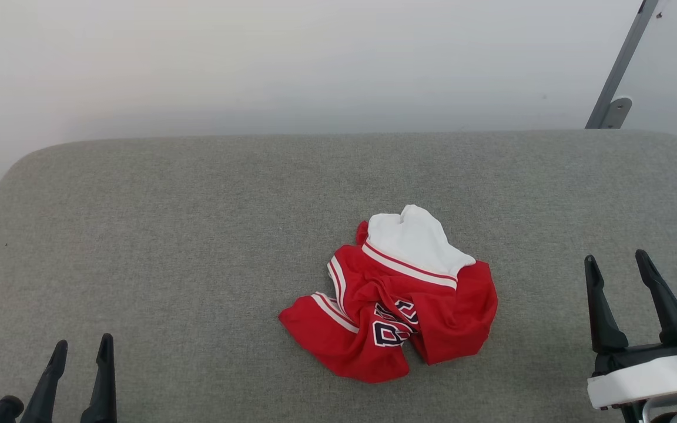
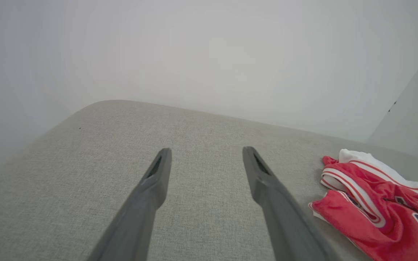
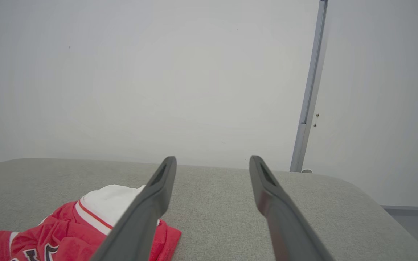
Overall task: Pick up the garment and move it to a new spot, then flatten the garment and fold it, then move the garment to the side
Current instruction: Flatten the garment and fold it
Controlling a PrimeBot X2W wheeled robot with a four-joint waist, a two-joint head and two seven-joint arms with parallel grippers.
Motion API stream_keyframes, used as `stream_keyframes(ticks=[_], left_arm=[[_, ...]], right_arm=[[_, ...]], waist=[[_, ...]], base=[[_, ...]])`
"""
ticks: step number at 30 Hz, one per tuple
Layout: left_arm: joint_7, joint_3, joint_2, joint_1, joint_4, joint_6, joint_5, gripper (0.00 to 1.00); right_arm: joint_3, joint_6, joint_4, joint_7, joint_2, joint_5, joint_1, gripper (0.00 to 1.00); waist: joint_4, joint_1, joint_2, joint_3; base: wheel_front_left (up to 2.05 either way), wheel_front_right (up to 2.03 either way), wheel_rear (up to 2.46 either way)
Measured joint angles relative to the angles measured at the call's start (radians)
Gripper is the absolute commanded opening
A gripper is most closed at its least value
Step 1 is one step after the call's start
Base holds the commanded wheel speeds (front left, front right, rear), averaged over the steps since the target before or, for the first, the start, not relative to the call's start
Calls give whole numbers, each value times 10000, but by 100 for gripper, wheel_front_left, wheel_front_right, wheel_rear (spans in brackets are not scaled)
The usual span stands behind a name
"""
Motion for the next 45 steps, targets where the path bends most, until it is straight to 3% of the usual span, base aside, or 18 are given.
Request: stream_keyframes(ticks=[10,18,31,41,45], left_arm=[[0,-265,29,43,-15,0,-228,100],[286,-1373,1020,-820,42,0,-598,100],[3126,-3864,2671,-4484,-186,0,-1841,100],[5342,-6021,3164,-7421,694,0,-2920,100],[6205,-6727,3120,-8423,1218,0,-3306,100]], right_arm=[[67,0,2,2,10,-15,0,100],[251,0,13,0,12,-58,-28,100],[834,0,15,0,257,-69,-581,100],[1363,0,61,0,543,-59,-1191,100],[1563,0,58,0,642,-54,-1473,100]], waist=[[-35,0,0,-10],[-306,0,0,64],[-1320,0,0,593],[-2404,0,0,1291],[-2828,0,0,1598]], base=[[0,0,0],[0,0,0],[0,0,0],[0,0,0],[0,0,0]])
